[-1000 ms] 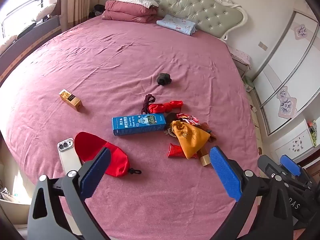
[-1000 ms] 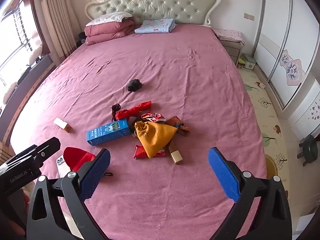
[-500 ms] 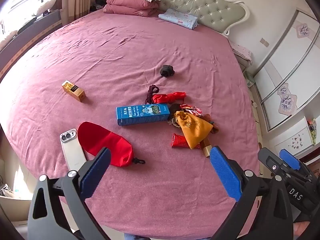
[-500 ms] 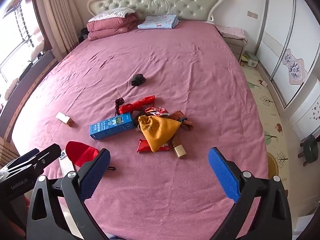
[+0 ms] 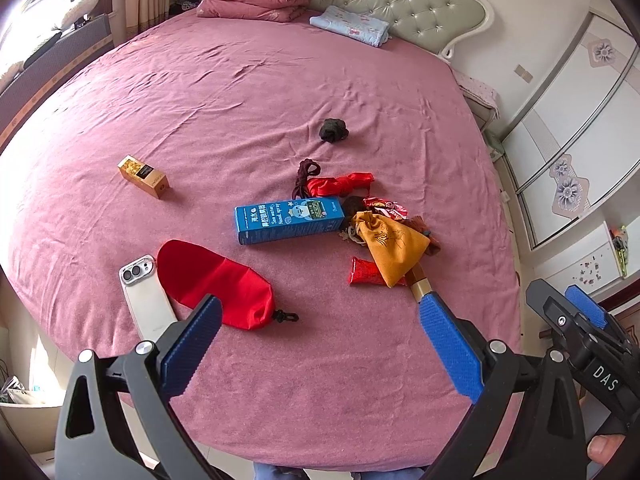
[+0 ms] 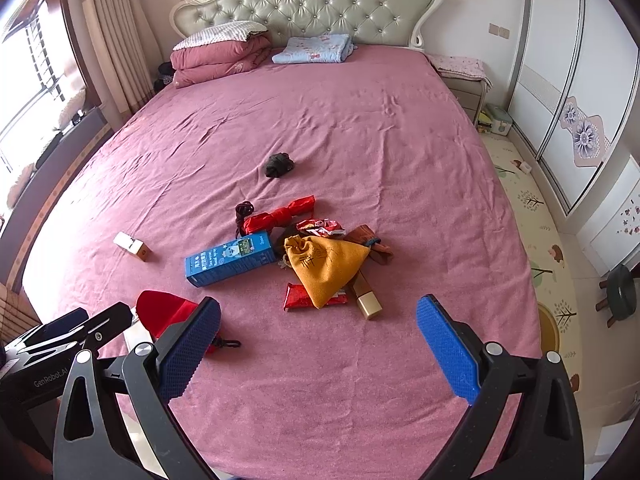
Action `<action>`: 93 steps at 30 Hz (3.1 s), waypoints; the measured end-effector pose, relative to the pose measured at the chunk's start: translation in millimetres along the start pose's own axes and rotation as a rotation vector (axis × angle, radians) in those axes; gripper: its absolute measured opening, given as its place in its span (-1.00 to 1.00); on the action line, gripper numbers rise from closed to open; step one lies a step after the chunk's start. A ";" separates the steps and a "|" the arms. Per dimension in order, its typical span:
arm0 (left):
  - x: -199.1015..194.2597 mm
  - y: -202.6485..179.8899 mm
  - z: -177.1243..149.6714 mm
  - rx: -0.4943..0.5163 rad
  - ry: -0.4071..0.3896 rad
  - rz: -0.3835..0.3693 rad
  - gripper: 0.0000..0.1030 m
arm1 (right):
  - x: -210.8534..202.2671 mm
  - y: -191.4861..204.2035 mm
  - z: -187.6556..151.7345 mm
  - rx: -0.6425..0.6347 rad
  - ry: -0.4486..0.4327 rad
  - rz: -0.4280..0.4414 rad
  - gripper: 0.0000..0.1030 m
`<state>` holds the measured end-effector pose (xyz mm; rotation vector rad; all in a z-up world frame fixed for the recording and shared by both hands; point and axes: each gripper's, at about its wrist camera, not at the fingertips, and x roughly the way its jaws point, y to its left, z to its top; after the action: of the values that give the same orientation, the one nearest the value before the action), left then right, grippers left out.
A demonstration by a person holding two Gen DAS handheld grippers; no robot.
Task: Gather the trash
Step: 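Move both tools toward the pile of items on the bed, then grasp the red fabric pouch with the left tool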
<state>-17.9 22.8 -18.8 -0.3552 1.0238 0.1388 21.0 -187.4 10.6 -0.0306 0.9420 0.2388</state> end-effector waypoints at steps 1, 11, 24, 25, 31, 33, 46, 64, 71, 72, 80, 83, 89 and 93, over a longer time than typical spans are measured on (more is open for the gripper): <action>0.7 -0.3 0.2 0.003 0.003 0.000 0.91 | 0.2 0.4 0.1 0.001 0.002 0.000 0.83; 6.6 0.3 -3.0 -0.033 0.046 -0.019 0.91 | 4.6 -2.0 2.0 -0.007 0.031 0.020 0.83; 7.4 -20.0 -17.0 -0.140 0.058 -0.011 0.91 | 3.9 -24.3 7.7 -0.106 0.032 0.106 0.83; 7.3 -22.5 -18.3 -0.150 0.058 -0.008 0.91 | 4.8 -26.5 7.9 -0.113 0.033 0.114 0.83; 6.6 -36.3 -26.8 -0.190 0.051 0.016 0.92 | 8.1 -39.1 11.0 -0.147 0.041 0.166 0.83; 6.4 -40.8 -29.2 -0.204 0.049 0.024 0.91 | 8.4 -43.8 11.1 -0.154 0.041 0.182 0.83; 0.6 -57.2 -40.1 -0.271 0.021 0.079 0.91 | 19.3 -66.3 8.1 -0.183 0.055 0.238 0.83; 59.6 -0.1 -14.4 -0.402 0.122 0.020 0.91 | 66.1 -6.7 31.8 -0.276 0.131 0.224 0.83; 95.0 34.5 -8.1 -0.483 0.171 0.020 0.91 | 107.7 31.8 37.9 -0.341 0.193 0.237 0.83; 99.3 39.5 -7.8 -0.496 0.174 0.019 0.92 | 113.8 36.8 38.0 -0.356 0.201 0.235 0.83; 139.4 70.9 -8.9 -0.609 0.225 0.019 0.91 | 161.9 62.7 39.7 -0.452 0.265 0.203 0.83; 158.1 83.1 -10.2 -0.668 0.257 0.013 0.91 | 176.2 70.5 42.2 -0.489 0.276 0.200 0.83; 195.1 102.0 -14.1 -0.729 0.297 0.040 0.91 | 206.6 81.0 46.6 -0.532 0.318 0.210 0.83; 222.9 114.2 -18.8 -0.752 0.336 0.078 0.91 | 225.6 88.1 49.3 -0.572 0.341 0.208 0.83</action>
<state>50.5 111.3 -243.7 -1.0473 1.2953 0.5547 168.5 -52.6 -134.8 -0.5148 1.1897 0.7077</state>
